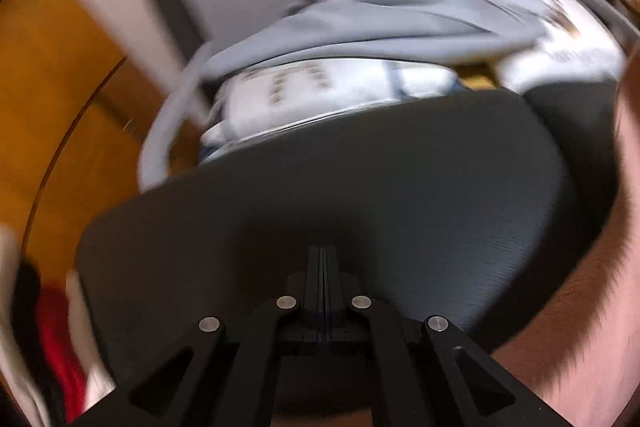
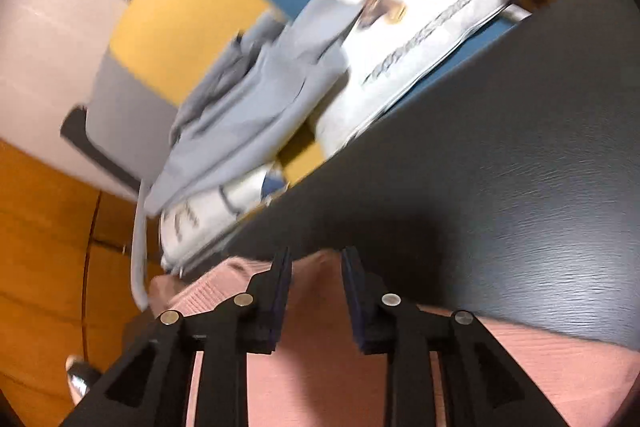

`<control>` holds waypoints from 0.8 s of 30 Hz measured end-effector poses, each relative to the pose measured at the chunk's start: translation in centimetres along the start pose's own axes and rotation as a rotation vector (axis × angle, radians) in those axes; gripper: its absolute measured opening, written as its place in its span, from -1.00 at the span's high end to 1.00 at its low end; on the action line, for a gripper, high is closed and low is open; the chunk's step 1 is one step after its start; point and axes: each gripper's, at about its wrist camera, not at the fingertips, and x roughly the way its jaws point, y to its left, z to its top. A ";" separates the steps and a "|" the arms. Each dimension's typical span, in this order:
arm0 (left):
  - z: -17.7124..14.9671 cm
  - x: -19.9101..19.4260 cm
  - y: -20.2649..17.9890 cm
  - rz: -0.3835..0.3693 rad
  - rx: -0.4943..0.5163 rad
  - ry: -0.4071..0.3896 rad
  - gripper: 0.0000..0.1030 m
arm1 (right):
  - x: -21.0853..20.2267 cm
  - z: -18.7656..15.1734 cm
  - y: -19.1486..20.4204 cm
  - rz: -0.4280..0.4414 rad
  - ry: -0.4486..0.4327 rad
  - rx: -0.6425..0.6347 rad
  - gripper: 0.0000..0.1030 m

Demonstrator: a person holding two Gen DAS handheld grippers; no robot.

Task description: Fold clothes

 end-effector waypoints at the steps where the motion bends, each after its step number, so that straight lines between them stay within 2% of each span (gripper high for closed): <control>1: -0.5 -0.6 0.6 0.007 -0.036 -0.024 0.98 | -0.3 -0.4 0.0 -0.029 -0.008 -0.018 0.45; 4: -3.3 -3.3 -0.3 -0.018 0.038 -0.114 0.96 | -1.2 -1.6 0.1 -0.116 -0.033 -0.072 0.45; 6: -4.9 -3.9 -1.8 -0.042 0.122 -0.130 0.95 | -1.7 -2.3 0.1 -0.174 -0.049 -0.109 0.45; 10: -8.6 -4.1 -4.5 0.081 0.271 -0.182 0.95 | -2.6 -8.0 1.6 -0.357 0.042 -0.299 0.45; 13: -10.5 -4.0 -5.4 0.203 0.340 -0.210 0.95 | -1.2 -11.0 1.0 -0.440 0.129 -0.323 0.45; 15: -11.3 -3.7 -5.5 0.266 0.368 -0.230 0.95 | -0.2 -11.3 0.7 -0.446 0.111 -0.323 0.45; 21: -9.8 -1.5 -4.3 0.339 0.315 -0.186 0.97 | 2.8 -7.4 0.7 -0.357 0.048 -0.255 0.42; 24: -9.3 -0.9 -4.0 0.338 0.318 -0.154 0.99 | 1.5 -7.2 0.8 -0.314 0.021 -0.225 0.43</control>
